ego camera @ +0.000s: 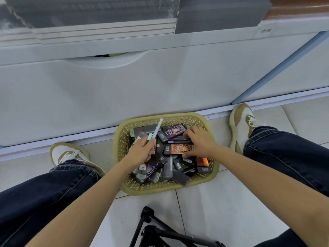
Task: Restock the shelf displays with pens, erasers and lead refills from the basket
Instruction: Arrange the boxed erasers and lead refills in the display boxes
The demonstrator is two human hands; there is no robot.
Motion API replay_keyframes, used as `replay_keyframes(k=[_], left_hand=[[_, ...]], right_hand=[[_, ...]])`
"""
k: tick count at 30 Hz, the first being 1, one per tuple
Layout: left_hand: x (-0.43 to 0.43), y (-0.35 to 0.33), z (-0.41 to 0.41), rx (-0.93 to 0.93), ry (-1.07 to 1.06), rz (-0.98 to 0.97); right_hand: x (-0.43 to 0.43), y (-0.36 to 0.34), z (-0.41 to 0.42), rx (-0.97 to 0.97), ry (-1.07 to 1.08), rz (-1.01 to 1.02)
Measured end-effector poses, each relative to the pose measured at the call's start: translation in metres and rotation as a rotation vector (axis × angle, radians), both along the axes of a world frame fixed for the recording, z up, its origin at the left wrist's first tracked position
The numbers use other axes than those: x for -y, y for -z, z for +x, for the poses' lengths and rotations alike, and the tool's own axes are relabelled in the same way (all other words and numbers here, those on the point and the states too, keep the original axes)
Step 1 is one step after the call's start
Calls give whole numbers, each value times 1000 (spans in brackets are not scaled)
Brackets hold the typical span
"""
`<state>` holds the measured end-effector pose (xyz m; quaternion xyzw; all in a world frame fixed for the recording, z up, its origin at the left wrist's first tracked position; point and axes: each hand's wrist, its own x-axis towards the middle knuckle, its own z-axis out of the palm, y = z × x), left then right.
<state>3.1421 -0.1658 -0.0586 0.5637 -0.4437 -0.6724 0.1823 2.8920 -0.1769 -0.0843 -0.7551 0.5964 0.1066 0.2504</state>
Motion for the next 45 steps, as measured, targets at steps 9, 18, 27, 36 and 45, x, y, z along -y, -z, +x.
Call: replay_keyframes(k=[9,18,27,36,45], left_hand=[[0,-1,-2,6,4,-8],[-2,-8,-1,21,1,-17],[4,-30,-13,-6,-207,-104],[-1,-75,-18,-260,-520,-91],[-19,-163,-4,-310,-483,-354]], right_hand=[[6,5,5,85,27,-26],[3,4,2,51,-71,-66],[22,-58,-1,552,374,-28],[-3,-107,61,978,472,103],[-6,-188,81,1199,390,25]])
